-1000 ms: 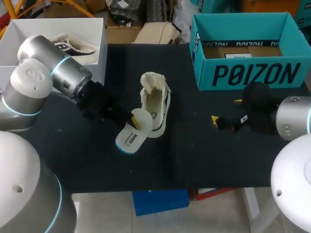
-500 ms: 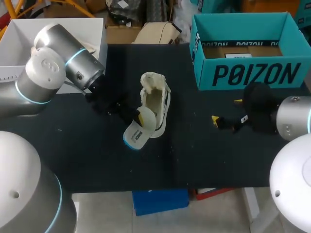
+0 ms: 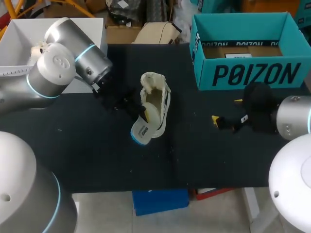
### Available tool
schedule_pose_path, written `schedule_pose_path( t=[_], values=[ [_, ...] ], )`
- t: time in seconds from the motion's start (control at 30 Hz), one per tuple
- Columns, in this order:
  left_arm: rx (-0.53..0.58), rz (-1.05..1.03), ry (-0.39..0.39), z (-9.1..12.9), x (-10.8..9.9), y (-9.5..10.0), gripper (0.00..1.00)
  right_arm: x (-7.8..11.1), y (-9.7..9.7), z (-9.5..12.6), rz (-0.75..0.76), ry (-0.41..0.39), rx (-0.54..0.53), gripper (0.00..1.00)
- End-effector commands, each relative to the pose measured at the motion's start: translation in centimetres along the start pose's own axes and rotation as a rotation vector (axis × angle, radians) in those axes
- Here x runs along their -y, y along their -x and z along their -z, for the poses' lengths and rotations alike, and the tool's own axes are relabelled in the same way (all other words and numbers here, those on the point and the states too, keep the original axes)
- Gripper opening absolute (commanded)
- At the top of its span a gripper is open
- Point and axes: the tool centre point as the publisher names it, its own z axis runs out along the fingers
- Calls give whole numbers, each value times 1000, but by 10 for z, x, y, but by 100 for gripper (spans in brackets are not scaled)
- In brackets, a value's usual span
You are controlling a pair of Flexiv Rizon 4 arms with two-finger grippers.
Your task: Take the shoe out of the shoebox, open the shoe tongue, remove and reinsert the insole, then place the shoe into the shoebox
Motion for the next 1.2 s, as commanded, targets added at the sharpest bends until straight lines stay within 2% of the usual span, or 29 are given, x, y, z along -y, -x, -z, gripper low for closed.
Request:
schedule_pose_path(
  t=[0.03, 0.1, 0.17, 0.63, 0.97, 1.03, 1.1, 1.2],
  values=[
    [-10, 2, -4, -7, -16, 2, 0, 1, 0, -1, -1, 0, -2, 100],
    [23, 3, -10, -7, -21, 4, 0, 1, 0, -1, -1, 0, -2, 100],
    [-1, -5, 25, -5, -26, 5, 0, 1, 0, -1, -1, 0, -2, 100],
    [6, 23, 67, -4, -59, 2, 0, 1, 0, -1, -1, 0, -2, 100],
    [16, 50, 103, 3, -72, 4, 1, 1, 0, -1, -1, 0, -2, 100],
    [20, 51, 103, 5, -66, 7, 44, 1, 0, -1, -1, 0, -2, 100],
    [18, 54, 96, 6, -59, 7, 49, 1, 0, -1, -1, 0, -2, 100],
    [11, 61, 86, 9, -45, 6, 73, 1, 0, -1, -1, 0, -2, 100]
  ],
)
